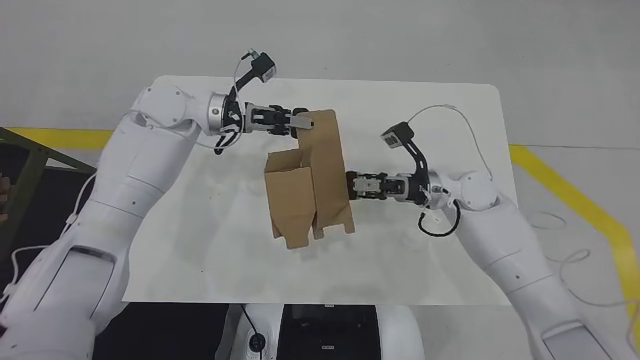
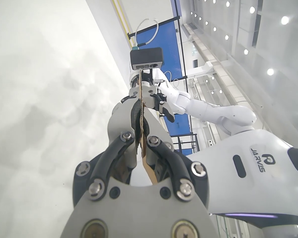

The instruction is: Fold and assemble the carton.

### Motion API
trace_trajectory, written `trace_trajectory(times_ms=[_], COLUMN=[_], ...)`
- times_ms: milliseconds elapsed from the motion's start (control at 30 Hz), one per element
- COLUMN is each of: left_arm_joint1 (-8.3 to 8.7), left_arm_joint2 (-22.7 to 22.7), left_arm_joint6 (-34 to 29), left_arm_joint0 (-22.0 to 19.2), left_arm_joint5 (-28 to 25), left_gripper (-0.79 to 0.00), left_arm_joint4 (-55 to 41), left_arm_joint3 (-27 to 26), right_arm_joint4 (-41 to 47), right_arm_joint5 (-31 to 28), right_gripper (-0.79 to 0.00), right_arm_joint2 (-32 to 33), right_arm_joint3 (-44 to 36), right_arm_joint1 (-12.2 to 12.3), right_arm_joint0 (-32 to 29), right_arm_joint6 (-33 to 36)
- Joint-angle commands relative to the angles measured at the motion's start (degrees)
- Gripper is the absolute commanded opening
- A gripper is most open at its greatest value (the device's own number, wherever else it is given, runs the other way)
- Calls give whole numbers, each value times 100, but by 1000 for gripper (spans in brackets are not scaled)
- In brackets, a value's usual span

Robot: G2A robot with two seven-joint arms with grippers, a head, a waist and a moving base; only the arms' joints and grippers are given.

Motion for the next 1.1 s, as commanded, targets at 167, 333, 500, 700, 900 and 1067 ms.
trace_trajectory(times_ms=[167,333,500,700,900,1067], left_arm_joint1=[-83,-128,-160,-193,-218,-233], left_arm_joint2=[158,228,261,277,282,276], left_arm_joint6=[-122,-189,-260,-327,-387,-359], left_arm_joint0=[-140,-218,-255,-287,-309,-300], left_arm_joint5=[-32,-44,-63,-90,-121,-155], left_gripper=[-785,-785,-785,-785,-785,-785], left_arm_joint4=[-41,-41,-98,-160,-181,-154], left_arm_joint3=[136,234,301,386,440,496], right_arm_joint4=[64,51,36,56,74,129], right_arm_joint5=[44,45,44,39,29,14], right_gripper=[-163,-366,-449,-517,-625,-653], right_arm_joint2=[-192,-296,-351,-396,-446,-482], right_arm_joint3=[17,44,69,104,104,136], right_arm_joint1=[-31,-42,-37,-28,-22,-18], right_arm_joint0=[131,221,262,296,323,335], right_arm_joint6=[44,46,45,39,29,15])
